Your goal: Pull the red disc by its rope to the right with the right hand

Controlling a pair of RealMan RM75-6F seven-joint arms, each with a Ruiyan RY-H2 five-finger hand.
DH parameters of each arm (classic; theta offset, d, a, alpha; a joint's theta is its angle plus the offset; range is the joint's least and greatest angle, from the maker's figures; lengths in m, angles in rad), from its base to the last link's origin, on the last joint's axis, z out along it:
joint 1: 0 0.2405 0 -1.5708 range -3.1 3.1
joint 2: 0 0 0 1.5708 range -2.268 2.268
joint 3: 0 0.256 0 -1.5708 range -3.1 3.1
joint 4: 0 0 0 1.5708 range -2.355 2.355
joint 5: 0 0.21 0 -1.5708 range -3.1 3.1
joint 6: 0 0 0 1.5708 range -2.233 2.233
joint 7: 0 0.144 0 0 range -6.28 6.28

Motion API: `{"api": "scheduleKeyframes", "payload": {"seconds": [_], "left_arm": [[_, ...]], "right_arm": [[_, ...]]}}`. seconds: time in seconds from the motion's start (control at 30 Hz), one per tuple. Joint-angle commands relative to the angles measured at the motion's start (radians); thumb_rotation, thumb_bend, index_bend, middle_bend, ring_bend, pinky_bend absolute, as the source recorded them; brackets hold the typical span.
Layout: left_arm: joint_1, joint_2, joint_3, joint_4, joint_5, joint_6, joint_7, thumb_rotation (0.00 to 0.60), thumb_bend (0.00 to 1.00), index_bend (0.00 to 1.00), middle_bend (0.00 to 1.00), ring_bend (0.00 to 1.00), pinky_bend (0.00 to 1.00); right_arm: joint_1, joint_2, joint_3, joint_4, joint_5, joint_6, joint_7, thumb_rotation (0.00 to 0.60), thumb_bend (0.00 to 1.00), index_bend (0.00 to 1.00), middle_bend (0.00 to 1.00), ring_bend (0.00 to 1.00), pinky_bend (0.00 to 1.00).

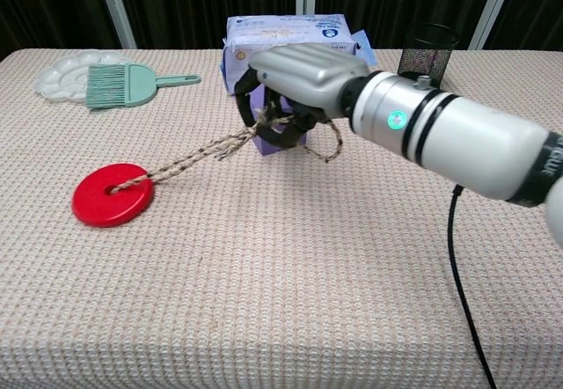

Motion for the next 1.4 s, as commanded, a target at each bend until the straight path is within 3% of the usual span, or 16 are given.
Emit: {"api": "scheduleKeyframes", "payload": {"seconds": [0.03, 0.33, 0.63, 0.97, 1.4], "left_arm": [[-0.005, -0.001, -0.002, -0.004, 0.000, -0.004, 0.006, 0.600, 0.00, 0.13, 0.09, 0.01, 0.13], [-0.026, 0.000, -0.011, -0.038, -0.001, -0.020, 0.047, 0.600, 0.00, 0.13, 0.09, 0.01, 0.13], [-0.048, -0.010, -0.016, -0.068, -0.001, -0.039, 0.089, 0.600, 0.00, 0.13, 0.09, 0.01, 0.13], [-0.053, -0.018, -0.017, -0.077, -0.009, -0.040, 0.103, 0.600, 0.00, 0.13, 0.09, 0.01, 0.13], [-0.054, -0.018, -0.013, -0.075, -0.013, -0.041, 0.103, 0.600, 0.00, 0.13, 0.09, 0.01, 0.13]], "right_arm": [[-0.076, 0.106, -0.048, -0.092, -0.055, 0.067, 0.045, 0.600, 0.44, 0.95, 0.90, 0.48, 0.08], [-0.229, 0.310, -0.136, -0.200, -0.146, 0.199, 0.133, 0.600, 0.44, 0.96, 0.91, 0.48, 0.08], [-0.351, 0.431, -0.186, -0.162, -0.174, 0.273, 0.230, 0.600, 0.44, 0.96, 0.91, 0.48, 0.08], [-0.448, 0.492, -0.180, -0.052, -0.156, 0.310, 0.360, 0.600, 0.44, 0.96, 0.91, 0.47, 0.08], [-0.529, 0.503, -0.153, 0.053, -0.136, 0.324, 0.450, 0.600, 0.44, 0.96, 0.91, 0.47, 0.08]]}}
